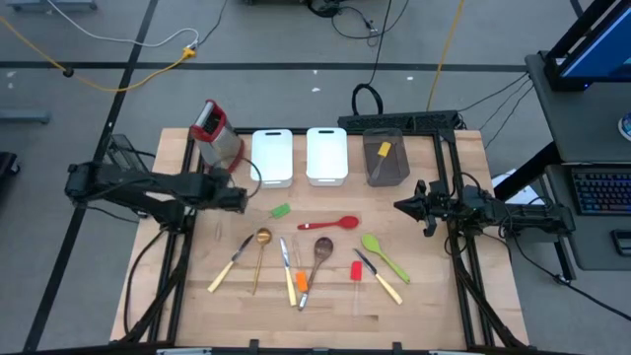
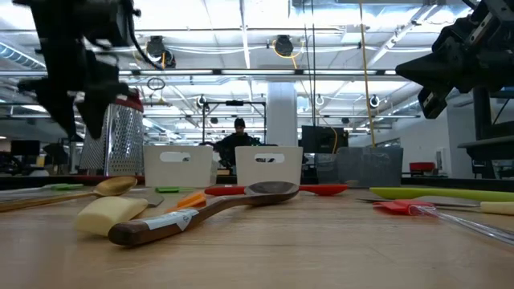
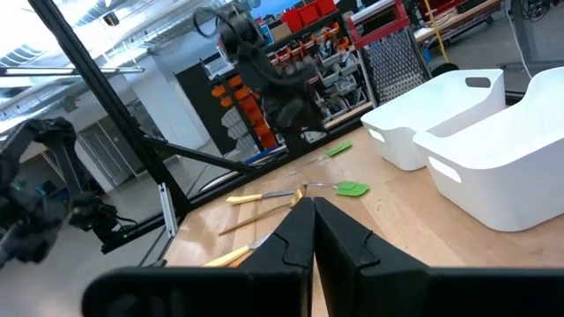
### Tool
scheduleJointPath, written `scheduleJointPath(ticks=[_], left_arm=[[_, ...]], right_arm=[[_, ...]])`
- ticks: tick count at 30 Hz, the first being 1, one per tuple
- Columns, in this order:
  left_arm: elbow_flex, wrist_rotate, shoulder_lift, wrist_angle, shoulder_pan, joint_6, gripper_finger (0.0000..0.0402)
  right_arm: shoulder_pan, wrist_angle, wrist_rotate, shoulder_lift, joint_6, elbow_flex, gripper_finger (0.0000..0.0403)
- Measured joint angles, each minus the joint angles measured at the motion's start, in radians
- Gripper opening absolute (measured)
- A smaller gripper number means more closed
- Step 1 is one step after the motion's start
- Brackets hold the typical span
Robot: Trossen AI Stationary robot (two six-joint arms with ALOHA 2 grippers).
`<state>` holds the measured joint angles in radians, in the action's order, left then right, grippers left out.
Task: Pick & Place Kitchen Items
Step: Put the green silicone spatula into the black bin
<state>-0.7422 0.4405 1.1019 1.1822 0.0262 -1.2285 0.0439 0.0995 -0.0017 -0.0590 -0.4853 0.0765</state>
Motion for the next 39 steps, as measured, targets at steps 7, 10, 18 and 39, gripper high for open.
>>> scheduleJointPath(ticks=[7, 10, 18, 39], left_arm=[[0.006, 0.032, -0.05, 0.048, 0.001, 0.005, 0.0269], [0.062, 0.003, -0.038, 0.046, 0.009, -0.058, 0.0269], [0.136, -0.036, -0.013, -0.059, 0.056, -0.027, 0.0269], [0.195, -0.135, -0.008, -0.194, 0.193, 0.029, 0.0269]], right_arm=[[0.0, 0.0, 0.0, 0.0, 0.005, 0.0, 0.0], [0.0, 0.0, 0.0, 0.0, 0.006, 0.0, 0.0], [0.0, 0.0, 0.0, 0.0, 0.001, 0.0, 0.0], [0.0, 0.0, 0.0, 0.0, -0.003, 0.0, 0.0]])
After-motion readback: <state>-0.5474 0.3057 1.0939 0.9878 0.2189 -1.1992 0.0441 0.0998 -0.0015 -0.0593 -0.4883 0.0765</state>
